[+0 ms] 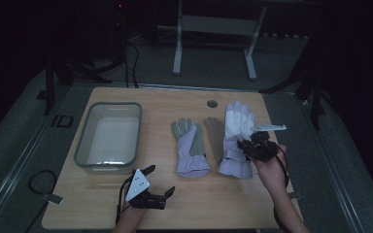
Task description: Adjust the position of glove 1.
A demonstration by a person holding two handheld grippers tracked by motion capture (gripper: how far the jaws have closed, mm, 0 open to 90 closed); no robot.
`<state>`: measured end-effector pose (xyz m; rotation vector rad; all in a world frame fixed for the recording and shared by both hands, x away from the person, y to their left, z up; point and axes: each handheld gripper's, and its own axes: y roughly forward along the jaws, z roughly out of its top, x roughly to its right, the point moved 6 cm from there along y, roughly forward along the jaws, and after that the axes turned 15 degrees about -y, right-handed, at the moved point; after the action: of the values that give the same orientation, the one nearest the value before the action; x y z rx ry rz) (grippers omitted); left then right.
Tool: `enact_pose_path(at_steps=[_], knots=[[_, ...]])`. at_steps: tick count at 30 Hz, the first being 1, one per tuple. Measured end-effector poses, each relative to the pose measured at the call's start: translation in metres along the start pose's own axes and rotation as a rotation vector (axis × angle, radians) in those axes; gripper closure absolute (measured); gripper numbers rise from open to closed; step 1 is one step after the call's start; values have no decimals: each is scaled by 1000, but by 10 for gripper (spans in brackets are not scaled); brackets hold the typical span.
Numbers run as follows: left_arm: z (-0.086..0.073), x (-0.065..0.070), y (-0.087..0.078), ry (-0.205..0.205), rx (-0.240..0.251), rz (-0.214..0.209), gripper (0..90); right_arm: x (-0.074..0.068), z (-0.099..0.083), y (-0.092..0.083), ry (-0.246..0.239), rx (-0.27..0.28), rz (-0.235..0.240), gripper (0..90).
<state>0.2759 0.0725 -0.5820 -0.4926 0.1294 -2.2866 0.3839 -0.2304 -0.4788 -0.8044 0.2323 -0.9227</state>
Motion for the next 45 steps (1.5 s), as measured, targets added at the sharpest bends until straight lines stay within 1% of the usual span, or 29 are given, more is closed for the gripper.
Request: enact_pose_path(at_steps=[2,3,4,8,13,14,15,19,20,21,22,25,28,31,32,37,42,45], knots=[[0,0,0,0,0,0,1,-3,9,-2,-4,10,1,800],[0,0,0,0,0,0,1,-3,9,-2,-4,10,1,800],[0,0,0,0,-1,-1,1,-8,20,-3,-1,17,9,800],[0,0,0,3,-1,1,1,-17,37,-3,-7,23,12,801],[0,0,0,4,2,1,1,-35,58,1,-23,26,23,801],[0,0,0,4,2,1,1,-35,58,1,-23,26,23,801],[0,0,0,7,2,2,1,-44,66,5,-32,25,33,801],[0,0,0,6,2,0,1,-61,76,15,-45,18,52,801],[0,0,0,3,2,0,1,-64,78,17,-43,21,49,801],[0,0,0,2,0,0,1,-67,79,20,-50,19,43,801],[0,0,0,2,-1,0,1,-71,81,23,-43,14,49,801],[0,0,0,-3,5,-2,1,-80,85,31,-49,-1,65,801],[0,0,0,-1,5,4,1,-91,89,40,-68,-25,69,800],[0,0,0,6,7,2,1,-94,90,43,-74,-33,70,800],[0,0,-1,5,7,3,1,-100,89,52,-74,-53,78,800],[0,0,-1,6,10,3,1,-102,84,68,-78,-105,92,799],[0,0,-1,5,10,6,1,-102,77,92,-59,-164,103,798],[0,0,-1,3,10,6,1,-103,73,103,-67,-195,96,796]])
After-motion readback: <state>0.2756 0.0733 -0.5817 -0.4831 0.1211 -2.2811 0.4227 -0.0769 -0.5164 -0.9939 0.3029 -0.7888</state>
